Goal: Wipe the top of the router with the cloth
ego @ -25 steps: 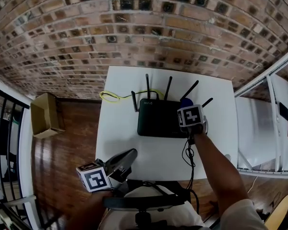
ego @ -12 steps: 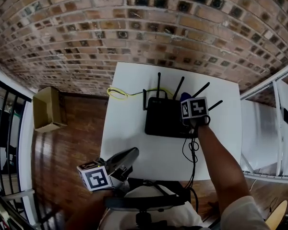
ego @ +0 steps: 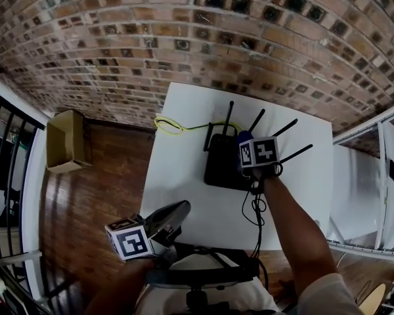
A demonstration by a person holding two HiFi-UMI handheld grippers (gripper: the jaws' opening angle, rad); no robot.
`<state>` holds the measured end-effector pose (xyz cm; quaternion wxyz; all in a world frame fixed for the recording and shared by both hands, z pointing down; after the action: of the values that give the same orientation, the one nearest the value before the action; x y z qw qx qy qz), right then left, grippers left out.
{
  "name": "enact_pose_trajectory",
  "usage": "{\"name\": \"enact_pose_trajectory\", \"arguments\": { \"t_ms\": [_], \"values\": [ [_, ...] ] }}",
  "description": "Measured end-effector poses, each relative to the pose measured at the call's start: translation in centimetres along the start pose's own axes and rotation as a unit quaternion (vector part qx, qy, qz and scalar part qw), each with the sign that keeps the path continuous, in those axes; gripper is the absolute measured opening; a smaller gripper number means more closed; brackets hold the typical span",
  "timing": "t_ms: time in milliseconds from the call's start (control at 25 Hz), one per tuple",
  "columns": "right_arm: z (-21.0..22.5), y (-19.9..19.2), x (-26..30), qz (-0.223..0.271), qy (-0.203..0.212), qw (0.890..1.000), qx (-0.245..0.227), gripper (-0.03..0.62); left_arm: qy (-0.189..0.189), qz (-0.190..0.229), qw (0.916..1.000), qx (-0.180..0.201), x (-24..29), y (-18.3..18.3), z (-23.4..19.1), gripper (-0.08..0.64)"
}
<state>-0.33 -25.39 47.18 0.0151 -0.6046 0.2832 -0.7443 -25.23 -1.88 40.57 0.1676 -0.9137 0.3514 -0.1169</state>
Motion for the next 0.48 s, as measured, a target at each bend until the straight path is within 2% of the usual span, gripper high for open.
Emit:
{"name": "enact_pose_trajectory", "arguments": {
  "t_ms": [480],
  "values": [
    [-4.9,2.3,1.8,-0.001,0.068,0.998,-0.014,0.109,0.003,0.012,0.9999,-0.002,-1.1,0.3,-0.4,0.005]
  ]
}}
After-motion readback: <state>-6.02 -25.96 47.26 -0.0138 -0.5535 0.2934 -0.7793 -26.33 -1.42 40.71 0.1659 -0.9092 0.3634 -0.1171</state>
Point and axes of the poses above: the fingertips, and each gripper's own axes: x forward along the fingers, z to its right, y out of its top, the point moved 10 cm from there along -x, backward along the fingers, and after that the axes turned 2 degrees about -y, right-handed, at the moved point
